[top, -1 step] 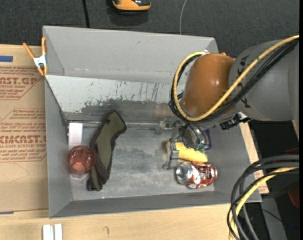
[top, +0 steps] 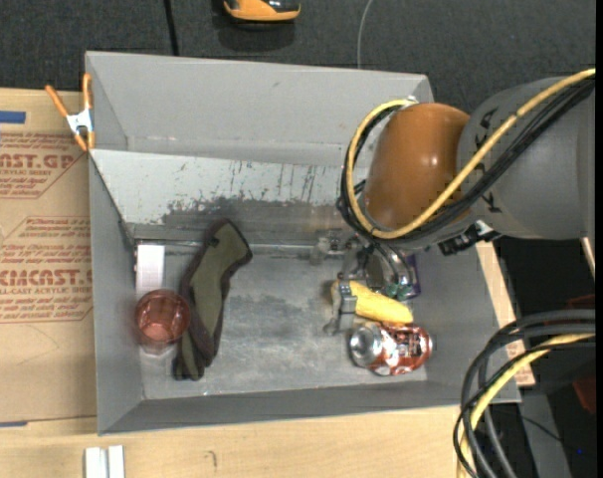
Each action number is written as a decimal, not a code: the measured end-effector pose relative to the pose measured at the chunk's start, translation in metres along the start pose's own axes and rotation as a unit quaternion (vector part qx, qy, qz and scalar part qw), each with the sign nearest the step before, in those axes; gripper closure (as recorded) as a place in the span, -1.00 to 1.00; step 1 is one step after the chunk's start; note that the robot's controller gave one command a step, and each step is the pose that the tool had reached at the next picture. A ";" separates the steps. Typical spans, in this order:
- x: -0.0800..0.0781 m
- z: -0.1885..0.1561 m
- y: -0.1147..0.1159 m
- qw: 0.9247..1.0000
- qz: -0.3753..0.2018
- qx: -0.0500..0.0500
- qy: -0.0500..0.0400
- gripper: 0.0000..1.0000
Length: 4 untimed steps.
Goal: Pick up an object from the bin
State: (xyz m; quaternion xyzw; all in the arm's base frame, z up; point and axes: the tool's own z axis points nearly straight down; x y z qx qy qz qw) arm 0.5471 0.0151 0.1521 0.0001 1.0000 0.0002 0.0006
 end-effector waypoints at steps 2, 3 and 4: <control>-0.007 -0.024 -0.054 0.997 -0.079 0.002 -0.005 -1.00; -0.007 0.021 -0.075 0.996 -0.092 0.000 -0.002 -1.00; -0.001 0.039 -0.084 0.998 -0.065 0.000 0.001 -1.00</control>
Offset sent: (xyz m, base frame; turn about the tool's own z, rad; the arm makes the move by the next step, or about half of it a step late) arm 0.0061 -0.0658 -0.0214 -0.0753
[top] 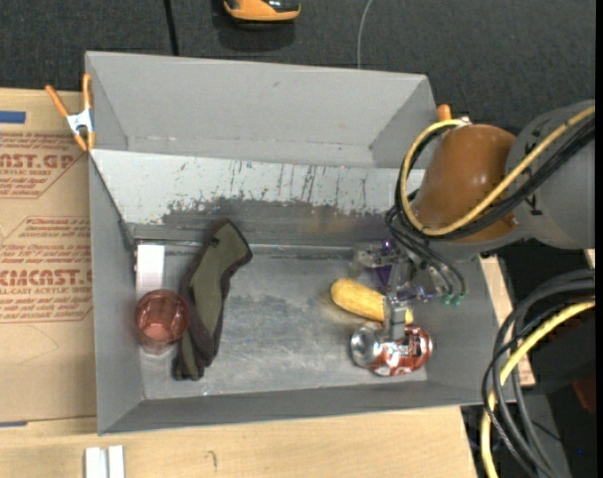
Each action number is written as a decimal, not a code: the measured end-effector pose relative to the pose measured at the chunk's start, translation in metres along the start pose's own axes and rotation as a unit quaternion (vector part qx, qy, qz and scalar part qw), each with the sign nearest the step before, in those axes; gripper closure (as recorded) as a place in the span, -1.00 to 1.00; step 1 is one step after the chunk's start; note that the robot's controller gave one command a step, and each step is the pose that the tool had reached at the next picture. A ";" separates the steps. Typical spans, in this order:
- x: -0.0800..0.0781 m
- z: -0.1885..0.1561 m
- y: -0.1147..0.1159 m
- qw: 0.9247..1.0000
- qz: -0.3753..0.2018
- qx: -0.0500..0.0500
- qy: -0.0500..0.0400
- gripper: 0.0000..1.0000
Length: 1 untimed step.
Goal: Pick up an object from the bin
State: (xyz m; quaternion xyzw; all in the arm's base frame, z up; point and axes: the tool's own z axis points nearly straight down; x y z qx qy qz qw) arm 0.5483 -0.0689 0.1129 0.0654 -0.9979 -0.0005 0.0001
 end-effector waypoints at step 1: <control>0.006 0.043 0.007 0.998 0.059 0.000 0.000 1.00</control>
Offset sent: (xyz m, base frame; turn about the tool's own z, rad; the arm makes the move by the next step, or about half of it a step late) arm 0.0000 0.0000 0.0000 0.0000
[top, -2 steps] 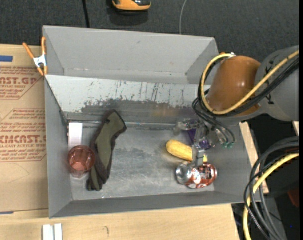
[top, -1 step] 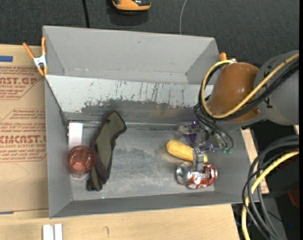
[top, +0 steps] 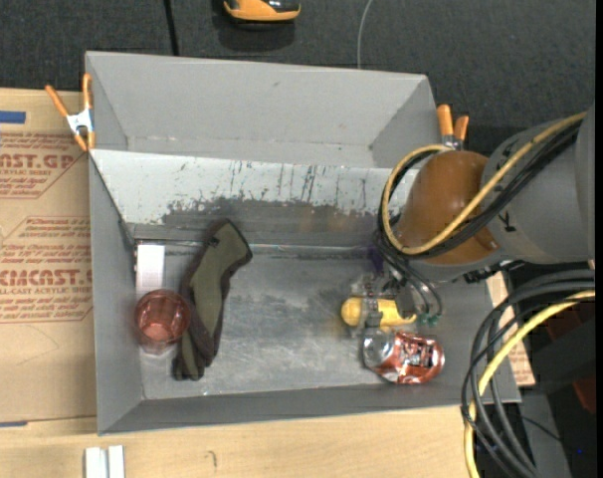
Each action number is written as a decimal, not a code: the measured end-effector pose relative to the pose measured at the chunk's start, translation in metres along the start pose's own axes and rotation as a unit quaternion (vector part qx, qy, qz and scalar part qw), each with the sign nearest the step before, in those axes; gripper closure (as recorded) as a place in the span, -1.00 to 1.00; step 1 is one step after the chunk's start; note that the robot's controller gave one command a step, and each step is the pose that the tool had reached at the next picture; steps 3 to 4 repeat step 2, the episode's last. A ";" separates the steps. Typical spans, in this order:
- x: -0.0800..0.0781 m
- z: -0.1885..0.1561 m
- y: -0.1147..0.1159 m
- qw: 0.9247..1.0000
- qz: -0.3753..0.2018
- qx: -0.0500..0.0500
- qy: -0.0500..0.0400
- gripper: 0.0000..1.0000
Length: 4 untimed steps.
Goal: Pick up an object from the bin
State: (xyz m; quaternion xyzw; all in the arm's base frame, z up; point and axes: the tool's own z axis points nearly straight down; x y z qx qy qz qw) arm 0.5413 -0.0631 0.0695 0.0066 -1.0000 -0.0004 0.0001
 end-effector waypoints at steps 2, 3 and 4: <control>0.005 -0.159 0.016 1.000 0.017 0.000 -0.003 1.00; 0.005 -0.159 0.016 1.000 0.017 0.000 -0.003 1.00; 0.005 -0.159 0.016 1.000 0.017 0.000 -0.003 1.00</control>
Offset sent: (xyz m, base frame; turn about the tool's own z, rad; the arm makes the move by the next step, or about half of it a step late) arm -0.0073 0.0145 0.1576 0.0352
